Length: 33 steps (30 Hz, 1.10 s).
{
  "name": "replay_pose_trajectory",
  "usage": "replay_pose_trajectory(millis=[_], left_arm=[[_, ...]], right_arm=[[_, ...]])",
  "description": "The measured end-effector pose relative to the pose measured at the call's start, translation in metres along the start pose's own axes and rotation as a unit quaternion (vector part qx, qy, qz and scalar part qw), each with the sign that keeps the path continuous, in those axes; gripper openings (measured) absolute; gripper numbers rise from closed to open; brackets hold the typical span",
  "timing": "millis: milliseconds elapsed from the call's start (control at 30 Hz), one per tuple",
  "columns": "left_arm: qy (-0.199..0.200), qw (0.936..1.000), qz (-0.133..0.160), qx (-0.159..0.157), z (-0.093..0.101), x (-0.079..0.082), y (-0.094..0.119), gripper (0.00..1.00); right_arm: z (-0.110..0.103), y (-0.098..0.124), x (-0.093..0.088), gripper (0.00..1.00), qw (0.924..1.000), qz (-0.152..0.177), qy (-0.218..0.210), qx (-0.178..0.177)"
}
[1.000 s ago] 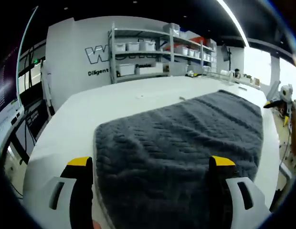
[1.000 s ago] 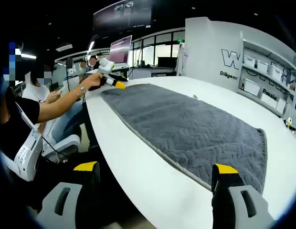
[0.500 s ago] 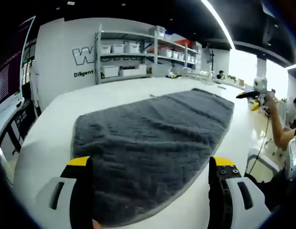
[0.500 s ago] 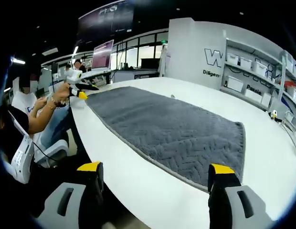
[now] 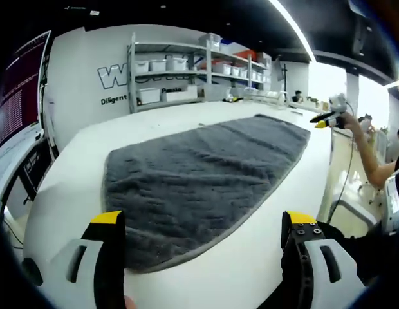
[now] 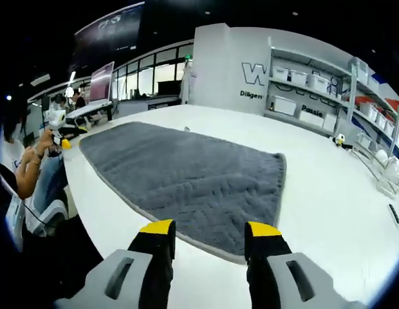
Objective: Open the folded towel by lifting each exposed corner and separating the folded layers until the towel lies flat within the target outline without major curled edges
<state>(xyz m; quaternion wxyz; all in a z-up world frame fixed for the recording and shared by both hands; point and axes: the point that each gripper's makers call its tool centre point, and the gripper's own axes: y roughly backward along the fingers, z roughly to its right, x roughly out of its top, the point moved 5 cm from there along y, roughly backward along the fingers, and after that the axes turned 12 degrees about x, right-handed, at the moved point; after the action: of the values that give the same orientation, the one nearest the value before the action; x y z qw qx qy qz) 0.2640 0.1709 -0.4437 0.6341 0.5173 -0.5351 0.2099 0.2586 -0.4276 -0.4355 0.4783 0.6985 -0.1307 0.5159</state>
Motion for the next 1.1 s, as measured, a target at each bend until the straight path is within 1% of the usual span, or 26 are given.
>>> replay_pose_trajectory(millis=[100, 200, 233, 333, 500, 633, 767, 833, 933, 1100], left_arm=[[0.001, 1.0, 0.0, 0.002, -0.002, 0.0, 0.002, 0.99], [0.001, 1.0, 0.001, 0.004, -0.001, 0.0, 0.005, 0.99], [0.0, 1.0, 0.001, 0.006, -0.001, 0.0, 0.006, 0.99], [-0.003, 1.0, -0.004, 0.008, 0.0, -0.002, 0.008, 0.99], [-0.002, 0.9999, -0.005, 0.009, 0.002, -0.004, 0.008, 0.98], [0.0, 0.9999, -0.005, 0.013, 0.0, -0.003, 0.008, 0.98], [-0.002, 0.9999, -0.008, 0.014, -0.001, -0.006, 0.008, 0.98], [-0.002, 0.9999, -0.01, 0.013, 0.0, -0.008, 0.008, 0.98], [0.001, 0.9998, -0.014, 0.012, -0.001, -0.011, 0.008, 0.98], [0.002, 0.9997, -0.014, 0.018, -0.004, -0.013, 0.009, 0.98]], right_arm=[[0.012, -0.007, -0.01, 0.29, 0.9998, -0.013, -0.016, -0.001], [0.017, -0.012, -0.014, 0.22, 0.9996, -0.013, -0.026, 0.005], [0.018, -0.014, -0.016, 0.22, 0.9995, -0.015, -0.027, 0.007], [0.026, -0.016, -0.02, 0.21, 0.9991, -0.031, -0.028, -0.006], [0.034, -0.018, -0.024, 0.21, 0.9983, -0.042, -0.039, -0.005], [0.035, -0.016, -0.025, 0.2, 0.9975, -0.052, -0.048, 0.006], [0.037, -0.014, -0.027, 0.2, 0.9967, -0.052, -0.061, 0.016], [0.03, -0.014, -0.029, 0.2, 0.9966, -0.051, -0.062, 0.018], [0.028, -0.013, -0.031, 0.19, 0.9966, -0.052, -0.062, 0.019], [0.025, -0.009, -0.034, 0.19, 0.9964, -0.047, -0.066, 0.023]])
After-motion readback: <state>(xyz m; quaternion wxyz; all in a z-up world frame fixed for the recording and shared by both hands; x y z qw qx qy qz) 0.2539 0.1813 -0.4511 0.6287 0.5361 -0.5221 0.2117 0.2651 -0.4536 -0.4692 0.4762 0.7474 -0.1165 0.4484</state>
